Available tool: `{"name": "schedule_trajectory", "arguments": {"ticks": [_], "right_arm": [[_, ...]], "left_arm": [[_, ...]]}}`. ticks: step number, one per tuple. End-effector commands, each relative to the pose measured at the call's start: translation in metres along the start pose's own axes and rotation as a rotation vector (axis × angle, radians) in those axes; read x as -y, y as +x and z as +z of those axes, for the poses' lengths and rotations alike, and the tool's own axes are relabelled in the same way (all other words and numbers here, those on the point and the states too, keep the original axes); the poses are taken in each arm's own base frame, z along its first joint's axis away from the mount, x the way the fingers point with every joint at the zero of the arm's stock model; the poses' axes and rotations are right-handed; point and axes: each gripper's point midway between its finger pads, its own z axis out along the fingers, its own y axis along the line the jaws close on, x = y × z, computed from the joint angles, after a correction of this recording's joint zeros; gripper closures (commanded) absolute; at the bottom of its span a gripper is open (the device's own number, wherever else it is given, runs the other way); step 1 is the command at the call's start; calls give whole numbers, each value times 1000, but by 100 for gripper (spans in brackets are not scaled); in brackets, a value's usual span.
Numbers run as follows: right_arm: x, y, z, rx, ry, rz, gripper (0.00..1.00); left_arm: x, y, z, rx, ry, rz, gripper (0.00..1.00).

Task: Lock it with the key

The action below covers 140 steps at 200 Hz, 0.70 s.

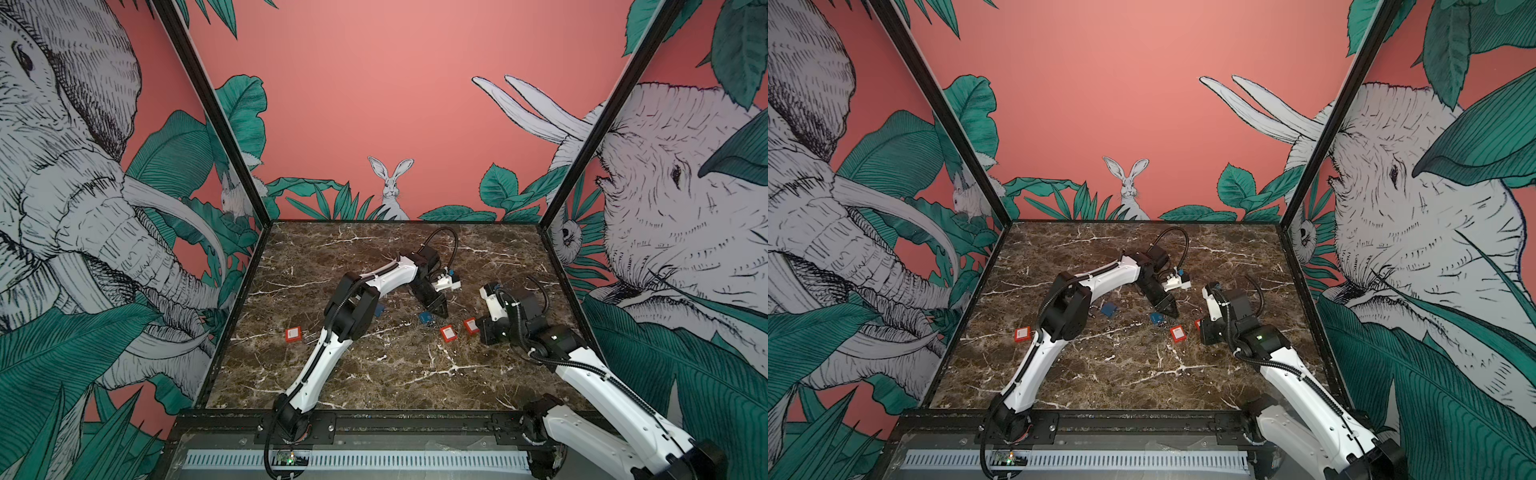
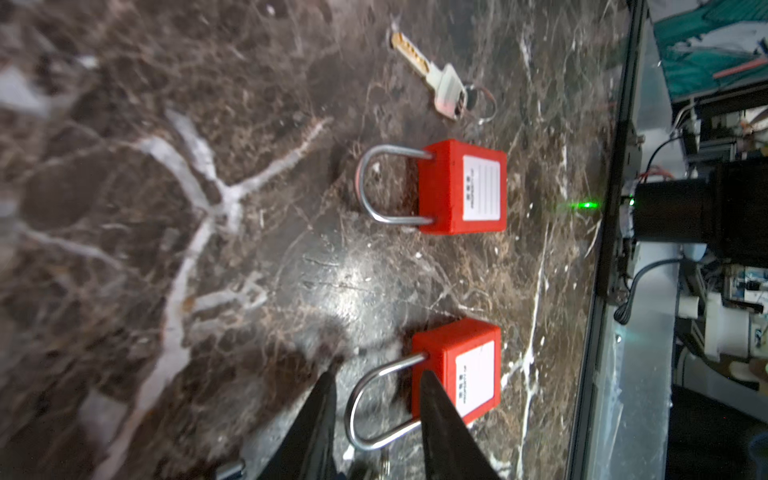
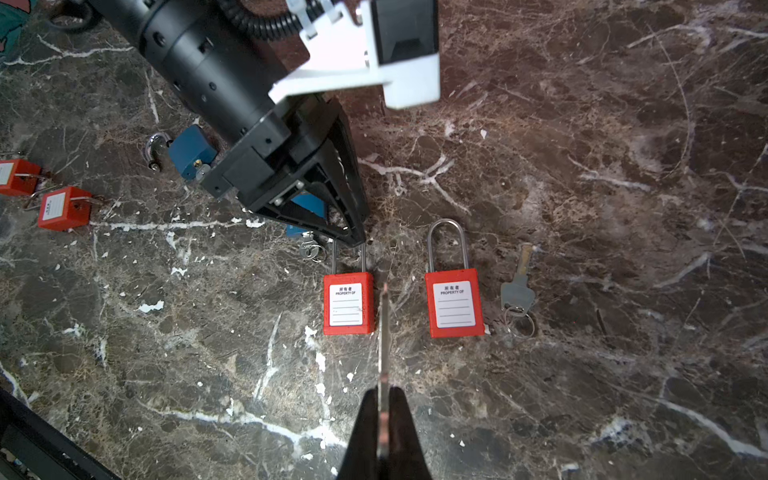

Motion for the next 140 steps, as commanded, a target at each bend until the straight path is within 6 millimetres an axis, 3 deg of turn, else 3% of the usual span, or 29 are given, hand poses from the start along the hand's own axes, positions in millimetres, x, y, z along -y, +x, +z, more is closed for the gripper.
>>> {"name": "schedule_trajectory", "arguments": {"ticks": [1,36,57,61,100,140], "right_arm": [[-2,-7,2,20,2,11,100],[-5,-5,14,-28,-13,10,100],[-7,-2,24,-83,-17,8,100],[-8,-2,26,-94,-17,6,100],[-12,0,49,-187,-22,-23,100],[-9,6,74,-295,9,-2,100]], "left_arm": [[29,-38,-49,131,-82,109,58],[32,-48,-89,245,-172,103,55],[45,-52,-128,390,-224,106,54],[39,-52,-146,435,-247,99,54],[46,-20,-201,551,-371,80,54],[55,12,-218,564,-453,60,54]]}}
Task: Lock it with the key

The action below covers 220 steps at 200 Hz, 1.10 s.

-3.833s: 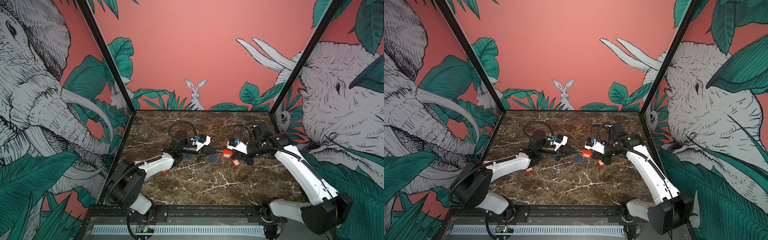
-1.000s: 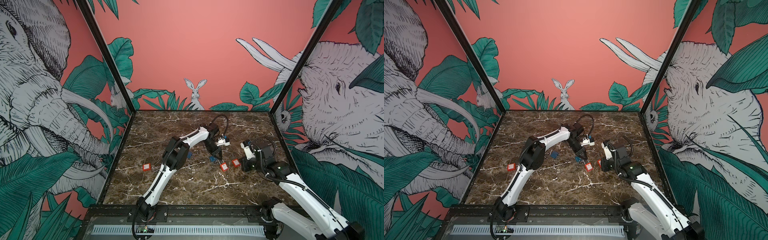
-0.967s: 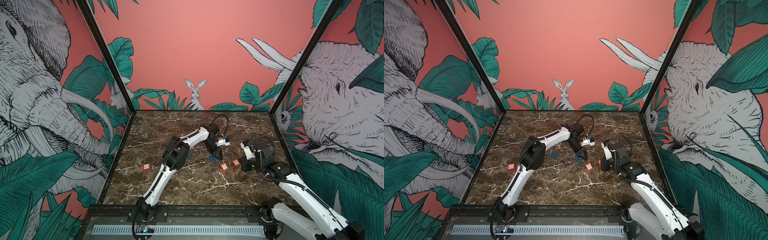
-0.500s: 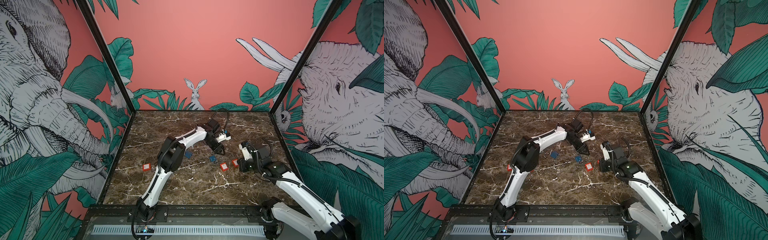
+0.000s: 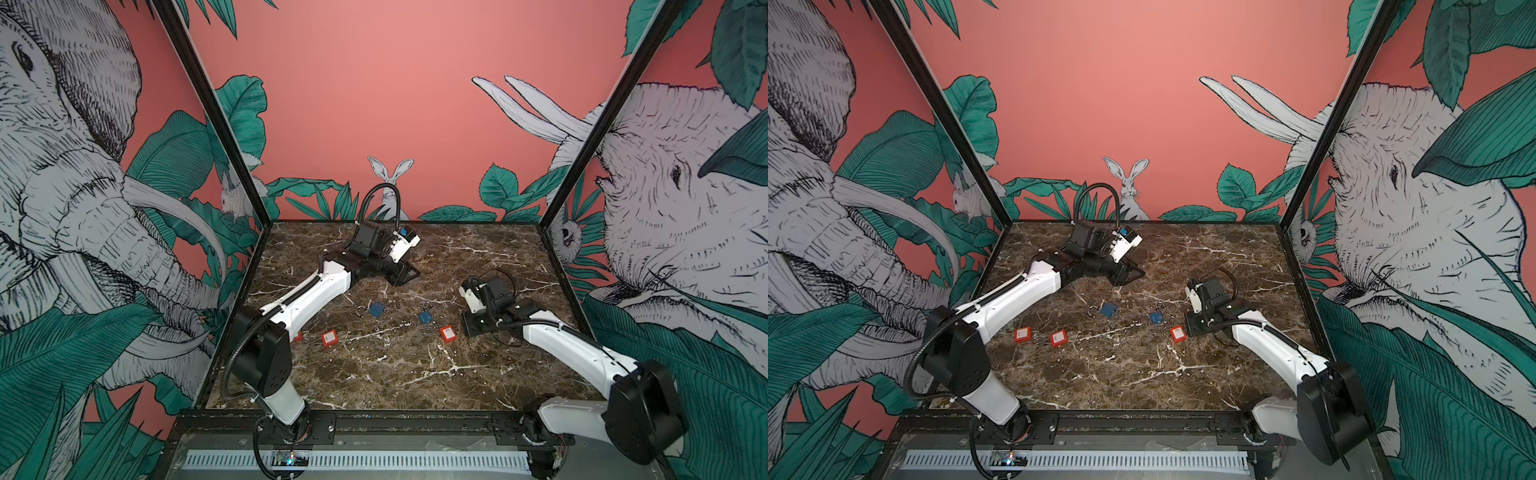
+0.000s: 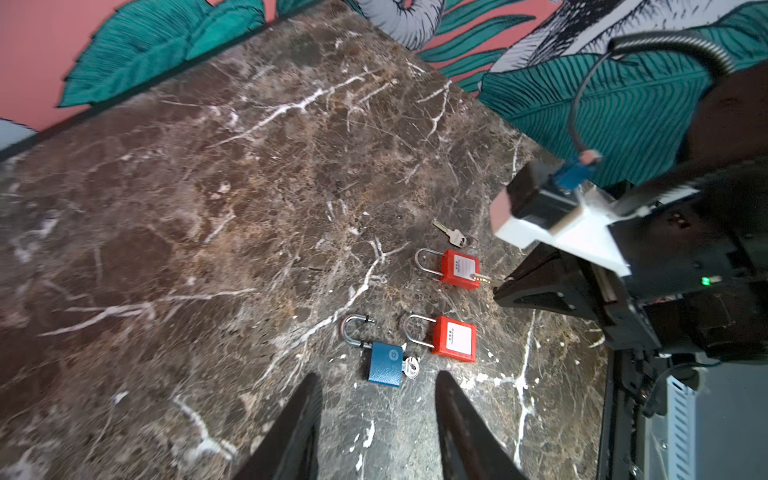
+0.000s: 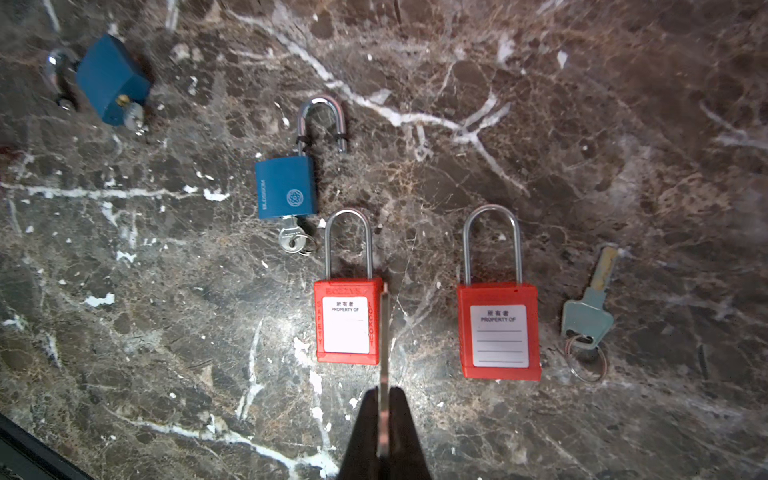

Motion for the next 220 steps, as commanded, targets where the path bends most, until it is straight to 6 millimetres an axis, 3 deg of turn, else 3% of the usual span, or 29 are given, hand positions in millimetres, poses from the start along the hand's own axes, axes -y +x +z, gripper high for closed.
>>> {"name": "schedule_trajectory", "arguments": {"ticks": [1,44,97,148,186,209,220], "right_arm": [[-3,-6,7,-33,4,-1,100],[7,5,32,-145,50,10,100],[12,12,48,-192,76,29,100],[14,18,58,-219,90,29,89],[15,19,58,-228,98,15,84],[18,16,51,-224,124,-7,82],[15,4,37,-171,120,-19,81]], "left_arm": [[3,7,-13,17,-53,-1,54],[5,9,-33,39,-98,1,54],[9,16,-42,34,-105,-21,54],[9,20,-42,27,-109,-27,54],[8,26,-39,14,-105,-35,54],[7,29,-37,1,-105,-41,54],[6,28,-36,3,-105,-42,54]]}}
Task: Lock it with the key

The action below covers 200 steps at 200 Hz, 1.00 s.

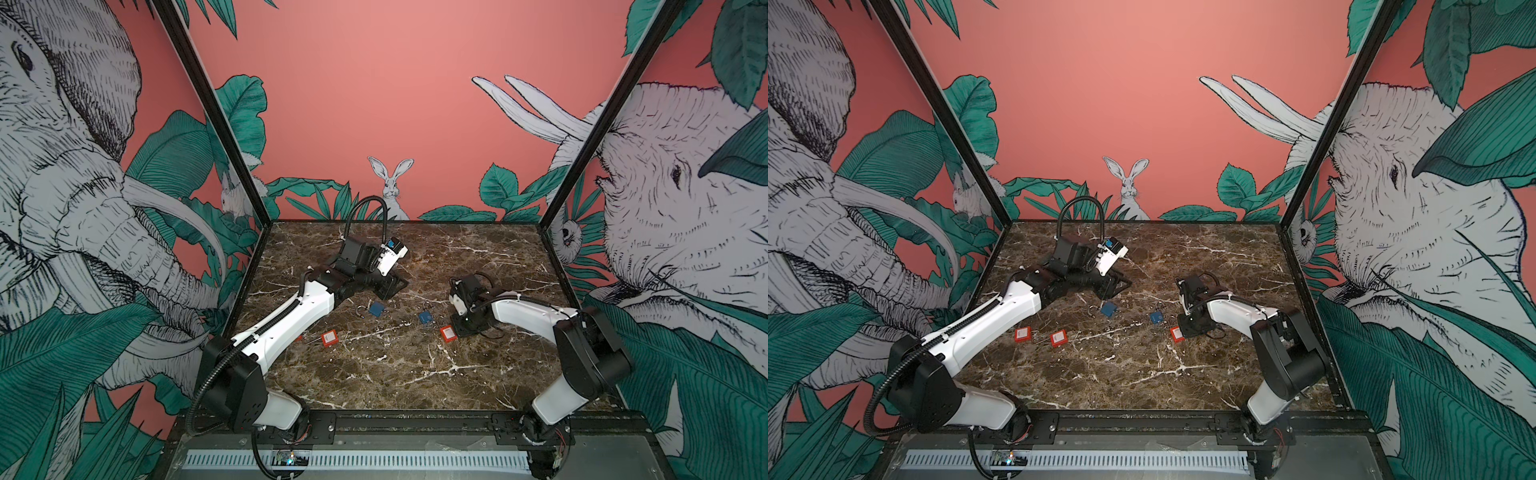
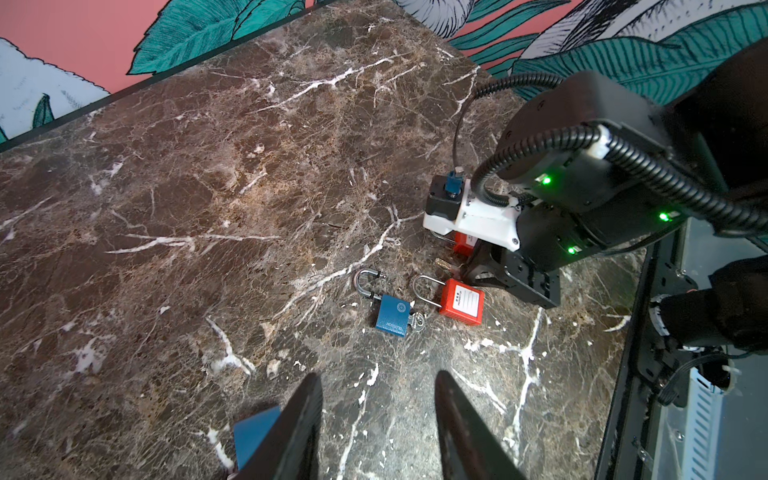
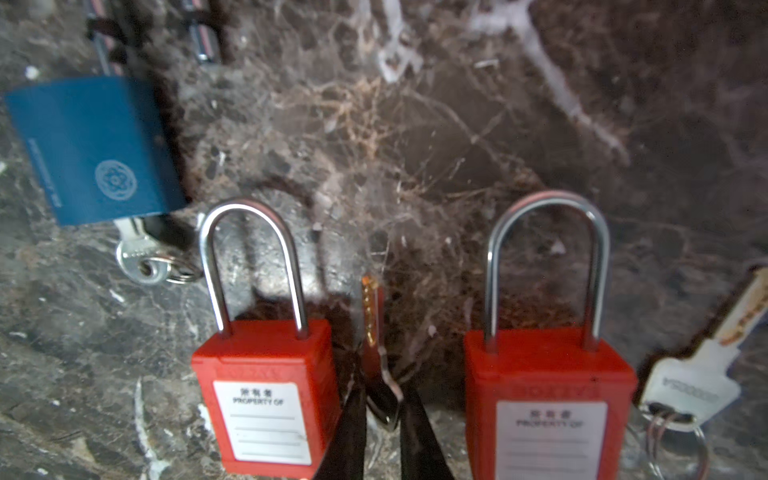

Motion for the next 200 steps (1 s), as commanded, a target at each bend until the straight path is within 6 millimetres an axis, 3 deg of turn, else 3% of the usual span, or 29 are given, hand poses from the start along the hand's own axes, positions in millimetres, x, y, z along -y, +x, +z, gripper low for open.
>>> {"name": "schedule_trajectory", "arguments": {"ticks": [1,51,89,130,141,200], "right_arm": [[0,-14,-24,71,26,-31,81],[-3,-33,-60,166,43,-75,75],[-14,-65,-83,264,90,-60,67],[-54,-84,-65,283,16,-73,57],[-62,-83,-49,249,24,-97,56],[-81,-85,-10,192,68,-122,45]], "left_arm": [[0,0,-6,5,-8,-15,54],[-3,-7,-4,20,-20,-8,54],[-18,-18,-16,95,-40,-60,54],[-48,-17,-44,196,-90,-163,53],[-52,-14,-50,212,-104,-177,53],[-53,-11,-67,250,-141,-155,54]]}}
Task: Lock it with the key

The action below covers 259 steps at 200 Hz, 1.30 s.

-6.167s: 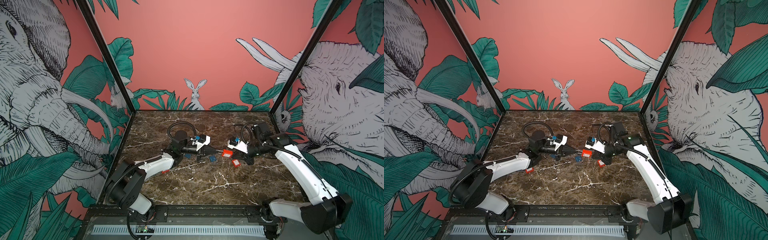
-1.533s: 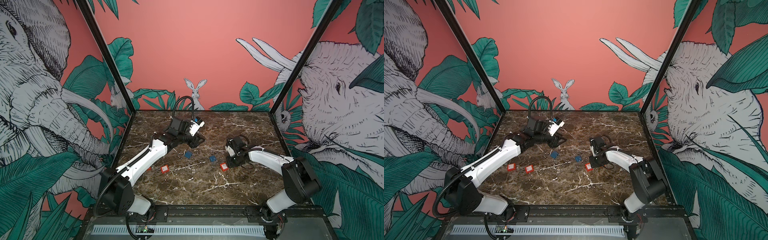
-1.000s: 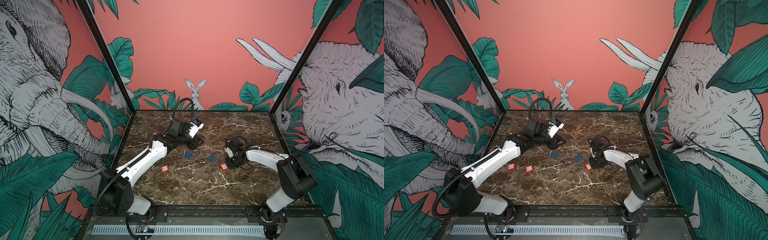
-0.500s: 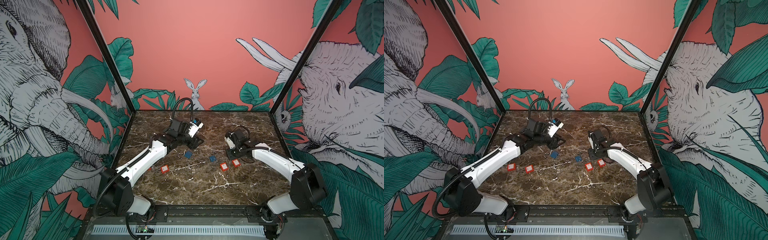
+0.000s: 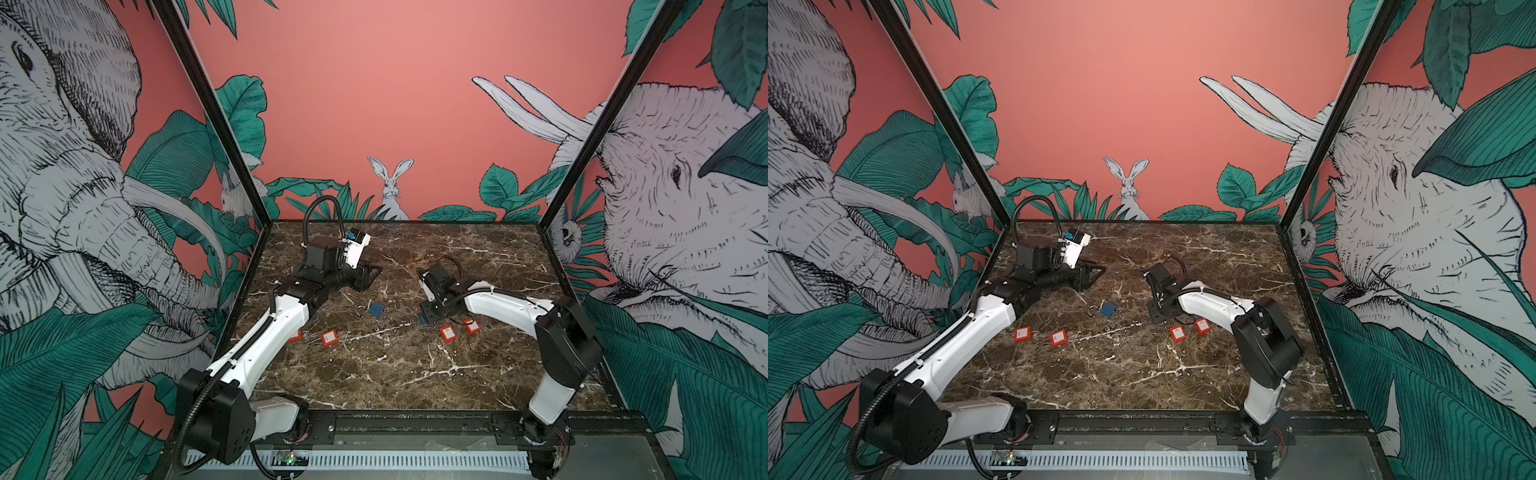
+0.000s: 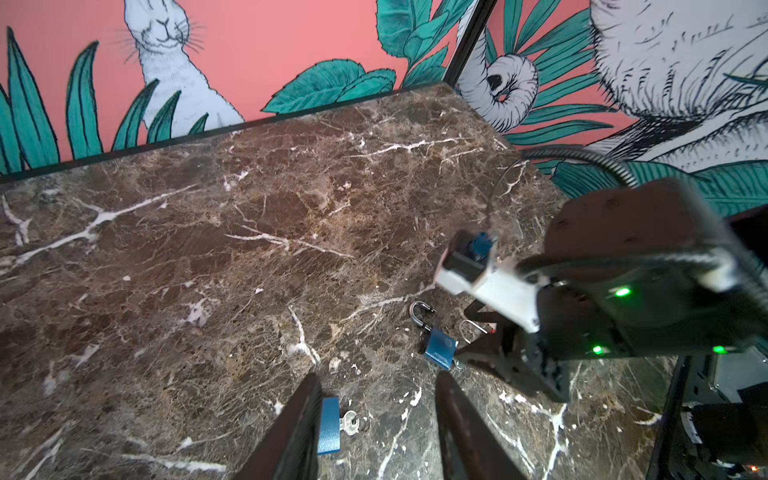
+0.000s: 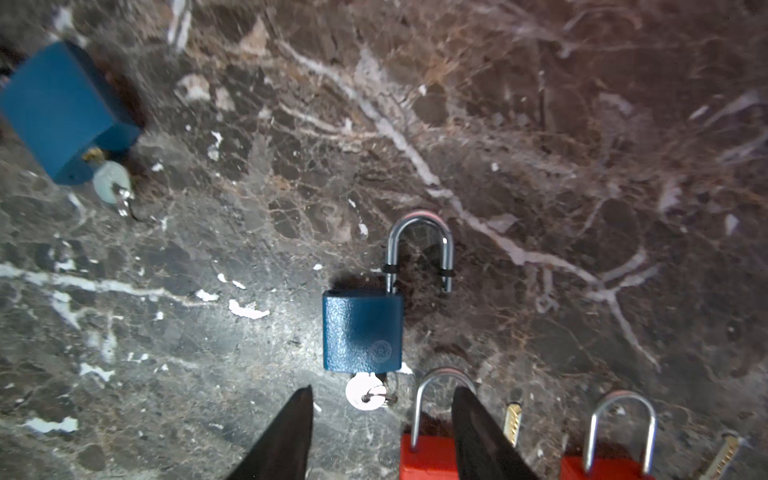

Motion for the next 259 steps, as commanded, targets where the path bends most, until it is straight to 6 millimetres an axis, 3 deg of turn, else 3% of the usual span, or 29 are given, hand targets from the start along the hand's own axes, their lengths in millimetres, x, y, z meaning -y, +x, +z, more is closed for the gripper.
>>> {"name": "schedule_trajectory", "arguments": {"ticks": [1,73,113,166,223,259], "right_arm": [[-1,-14,1,41,36,21,45],[-10,-7,27,-16,32,12,43],[-13,-1,37,-48,43,4,47],[-15,10,45,-87,47,21,56],[-17,20,52,-138,37,41,53],[-20,13,47,-126,25,-16,61]], "left_arm": [[2,-4,-8,35,2,1,54],[3,5,-16,24,-16,3,54],[2,6,-17,22,-24,13,54],[3,7,-14,17,-10,28,54],[1,9,-11,10,-12,32,54],[2,11,-9,18,-1,48,54]]}}
